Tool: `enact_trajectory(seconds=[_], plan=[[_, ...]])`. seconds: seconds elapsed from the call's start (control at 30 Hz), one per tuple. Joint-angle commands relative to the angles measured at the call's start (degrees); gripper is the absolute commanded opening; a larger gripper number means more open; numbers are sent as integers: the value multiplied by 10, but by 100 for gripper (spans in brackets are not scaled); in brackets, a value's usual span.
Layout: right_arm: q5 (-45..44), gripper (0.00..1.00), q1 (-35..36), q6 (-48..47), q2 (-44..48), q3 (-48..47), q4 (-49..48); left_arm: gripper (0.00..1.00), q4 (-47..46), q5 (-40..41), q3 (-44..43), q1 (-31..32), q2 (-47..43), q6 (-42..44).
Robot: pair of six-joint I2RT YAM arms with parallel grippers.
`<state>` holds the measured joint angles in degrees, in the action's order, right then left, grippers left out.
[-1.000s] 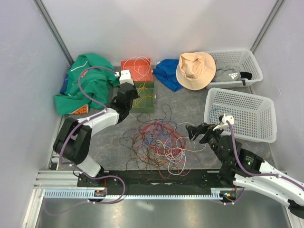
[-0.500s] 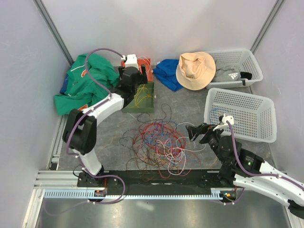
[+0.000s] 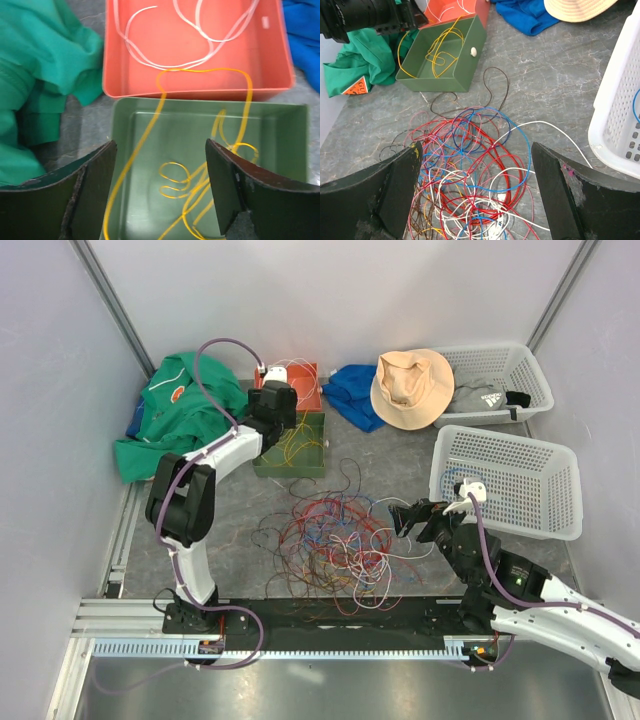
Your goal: Untangle the cables
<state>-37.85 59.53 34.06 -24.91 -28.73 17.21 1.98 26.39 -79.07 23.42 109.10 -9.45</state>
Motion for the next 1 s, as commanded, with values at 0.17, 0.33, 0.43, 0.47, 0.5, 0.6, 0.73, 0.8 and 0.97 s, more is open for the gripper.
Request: enact_trajectory(seconds=[0.17, 0.33, 0.43, 0.47, 0.5, 0.6, 0.73, 0.8, 0.97], plan=[[-9, 98, 3, -6, -6, 0, -24, 52, 27, -35, -30, -22, 20, 16], [-8, 98, 3, -4, -5, 0, -23, 38, 27, -48, -31, -23, 22, 18], [-9, 98, 3, -2, -4, 3, -24, 23, 28, -51, -28, -23, 16, 19], [-8, 98, 2, -1, -2, 2, -24, 16, 29, -52, -28, -22, 11, 19], [-7, 98, 2, -1, -2, 3, -24, 13, 29, -55, -24, -22, 9, 18], [-6, 98, 3, 1, -3, 3, -23, 2, 28, -58, -17, -23, -12, 15], [-2, 98, 3, 2, 0, 0, -23, 2, 22, -64, 1, -22, -65, 4], [-2, 98, 3, 6, 0, 1, -23, 2, 15, -71, 18, -22, -111, -6], [4, 98, 2, 10, -3, 1, -30, 2, 7, -92, 59, -21, -196, -23]])
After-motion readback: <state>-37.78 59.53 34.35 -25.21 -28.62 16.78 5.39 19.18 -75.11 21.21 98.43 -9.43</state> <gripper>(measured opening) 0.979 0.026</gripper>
